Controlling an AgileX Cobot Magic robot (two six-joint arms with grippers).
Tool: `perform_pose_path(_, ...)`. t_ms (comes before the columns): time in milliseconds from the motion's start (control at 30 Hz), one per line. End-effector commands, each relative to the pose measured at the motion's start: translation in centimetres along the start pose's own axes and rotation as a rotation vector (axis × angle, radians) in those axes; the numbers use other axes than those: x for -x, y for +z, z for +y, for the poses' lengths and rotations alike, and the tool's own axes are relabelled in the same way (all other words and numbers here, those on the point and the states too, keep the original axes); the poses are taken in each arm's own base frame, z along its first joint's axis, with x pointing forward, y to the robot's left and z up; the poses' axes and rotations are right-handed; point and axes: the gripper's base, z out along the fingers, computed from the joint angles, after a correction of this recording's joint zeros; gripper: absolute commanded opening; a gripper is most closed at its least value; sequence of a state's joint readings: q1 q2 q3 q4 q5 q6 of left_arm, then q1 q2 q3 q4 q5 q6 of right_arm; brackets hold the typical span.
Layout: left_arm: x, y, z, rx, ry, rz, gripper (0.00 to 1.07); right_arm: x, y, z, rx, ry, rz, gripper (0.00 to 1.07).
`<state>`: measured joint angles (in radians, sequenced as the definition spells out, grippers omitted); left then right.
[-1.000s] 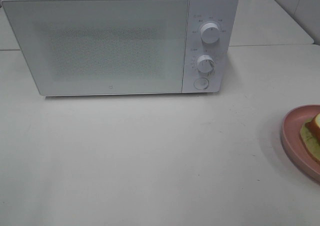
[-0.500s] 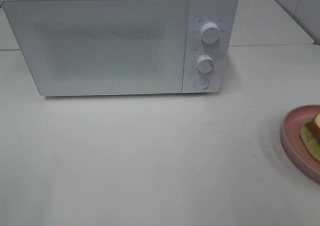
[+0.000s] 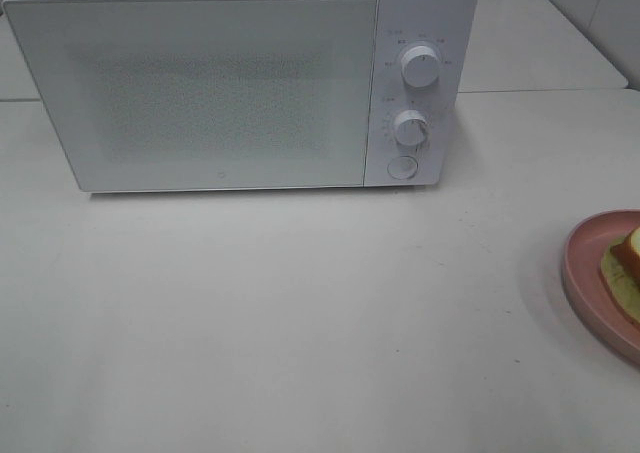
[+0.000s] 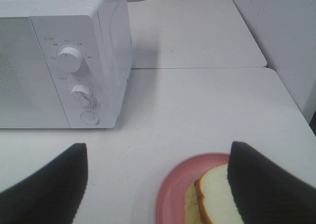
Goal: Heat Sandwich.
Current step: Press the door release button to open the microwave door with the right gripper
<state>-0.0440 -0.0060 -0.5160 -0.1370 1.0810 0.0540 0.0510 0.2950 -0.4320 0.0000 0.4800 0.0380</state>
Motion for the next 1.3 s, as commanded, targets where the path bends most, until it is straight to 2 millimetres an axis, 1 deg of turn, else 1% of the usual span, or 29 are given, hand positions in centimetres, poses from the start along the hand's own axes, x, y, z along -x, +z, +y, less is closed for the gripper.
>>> perform_pose_path(33,-0.1,-0.2,0.0,-0.002,-0.002,-0.032,0.99,0.1,1.0,0.0,-0.002,-0.005,-0.034,0.76)
perform_pose_path(167,-0.1,-0.2,0.0,-0.002,-0.002,-0.032,0.99,0.1,3.1,0.0,0.000,-0.006,-0.059,0.76)
perform_pose_path(200,-0.1,-0.2,0.0,-0.002,-0.002,-0.032,0.99,0.1,3.1,0.0,0.000,-0.006,-0.059,0.76)
perform_pose_path(300,-0.1,-0.2,0.0,-0.002,-0.002,-0.032,0.99,0.2,4.7,0.0,0.001,-0.006,-0.077,0.76)
perform_pose_path(367,-0.1,-0.2,0.0,-0.002,-0.002,-0.032,0.99,0.1,5.0,0.0,0.002,-0.006,-0.081,0.76)
perform_pose_path(400,-0.1,-0.2,0.0,-0.002,-0.002,-0.032,0.99,0.2,5.9,0.0,0.002,-0.006,-0.091,0.76)
perform_pose_path(467,-0.1,-0.2,0.0,-0.002,-0.002,-0.032,0.99,0.2,6.7,0.0,0.003,-0.006,-0.094,0.76)
perform_pose_path(500,-0.1,-0.2,0.0,-0.002,-0.002,-0.032,0.99,0.2,6.7,0.0,0.003,-0.006,-0.094,0.76)
perform_pose_path(533,-0.1,-0.2,0.0,-0.002,-0.002,-0.032,0.99,0.2,7.1,0.0,0.003,-0.006,-0.096,0.76)
perform_pose_path(567,-0.1,-0.2,0.0,-0.002,-0.002,-0.032,0.99,0.5,7.9,0.0,0.004,-0.006,-0.118,0.76)
perform_pose_path(633,-0.1,-0.2,0.0,-0.002,-0.002,-0.032,0.99,0.8,8.6,0.0,0.006,-0.006,-0.147,0.76)
perform_pose_path(667,-0.1,-0.2,0.0,-0.002,-0.002,-0.032,0.99,0.8,8.6,0.0,0.006,-0.006,-0.147,0.76)
perform_pose_path(700,-0.1,-0.2,0.0,-0.002,-0.002,-0.032,0.99,0.9,9.5,0.0,0.007,-0.006,-0.165,0.76)
perform_pose_path(733,-0.1,-0.2,0.0,-0.002,-0.002,-0.032,0.99,1.0,9.9,0.1,0.008,-0.006,-0.180,0.76)
perform_pose_path(800,-0.1,-0.2,0.0,-0.002,-0.002,-0.032,0.99,1.2,10.6,0.1,0.009,-0.006,-0.207,0.76)
perform_pose_path(833,-0.1,-0.2,0.0,-0.002,-0.002,-0.032,0.99,1.2,10.6,0.1,0.009,-0.006,-0.207,0.76)
perform_pose_path(867,-0.1,-0.2,0.0,-0.002,-0.002,-0.032,0.99,1.3,11.3,0.1,0.011,-0.006,-0.237,0.76)
perform_pose_path(967,-0.1,-0.2,0.0,-0.002,-0.002,-0.032,0.99,1.3,12.3,0.1,0.012,-0.006,-0.258,0.76)
perform_pose_path(1000,-0.1,-0.2,0.0,-0.002,-0.002,-0.032,0.99,1.3,12.3,0.1,0.012,-0.006,-0.258,0.76)
perform_pose_path(1033,-0.1,-0.2,0.0,-0.002,-0.002,-0.032,0.99,1.1,13.1,0.1,0.012,-0.006,-0.258,0.76)
perform_pose_path(1133,-0.1,-0.2,0.0,-0.002,-0.002,-0.032,0.99,0.6,14.2,0.1,0.015,-0.012,-0.244,0.76)
perform_pose_path(1300,-0.1,-0.2,0.0,-0.002,-0.002,-0.032,0.99,0.2,14.9,0.1,0.014,-0.011,-0.223,0.76)
